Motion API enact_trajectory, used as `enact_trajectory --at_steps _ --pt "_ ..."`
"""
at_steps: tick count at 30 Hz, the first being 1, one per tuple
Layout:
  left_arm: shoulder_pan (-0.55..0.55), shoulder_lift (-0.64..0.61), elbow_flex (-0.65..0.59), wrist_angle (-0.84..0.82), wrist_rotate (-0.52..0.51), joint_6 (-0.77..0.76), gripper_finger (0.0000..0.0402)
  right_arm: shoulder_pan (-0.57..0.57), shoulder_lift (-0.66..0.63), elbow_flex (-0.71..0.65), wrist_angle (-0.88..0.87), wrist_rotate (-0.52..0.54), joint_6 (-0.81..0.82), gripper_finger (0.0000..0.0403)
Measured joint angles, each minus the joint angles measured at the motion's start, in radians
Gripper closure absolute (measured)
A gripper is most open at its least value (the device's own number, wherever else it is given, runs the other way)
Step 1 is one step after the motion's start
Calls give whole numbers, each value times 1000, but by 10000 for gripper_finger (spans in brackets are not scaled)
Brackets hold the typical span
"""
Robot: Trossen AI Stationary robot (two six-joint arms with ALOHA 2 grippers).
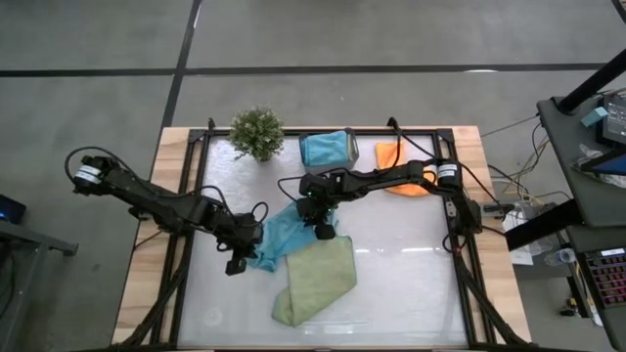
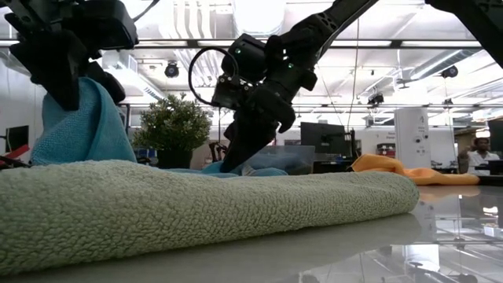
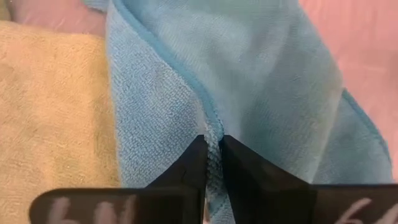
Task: Fold microfiber towels
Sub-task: Fold the blue towel
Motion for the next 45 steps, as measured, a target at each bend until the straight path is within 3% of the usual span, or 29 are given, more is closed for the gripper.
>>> enact_trajectory --at_steps 9,14,18,25,32,39,45 --pt "0 0 0 0 -7 -18 402 2 -1 0 6 0 13 296" --pt "0 0 0 0 -7 -18 402 4 -1 0 -5 1 12 281" --pt "0 0 0 0 -14 -17 402 7 -2 -1 0 0 3 306" --pt "0 0 0 1 -15 -18 402 7 -2 -1 -1 1 -26 387" --pt "0 0 0 1 -31 -20 402 7 -26 -1 -41 26 -46 394" --pt "-18 0 0 -4 -61 -235 402 7 -122 -1 -147 130 -112 394" --pt "-78 0 17 -1 -73 -303 402 7 -229 -2 -239 158 -148 394"
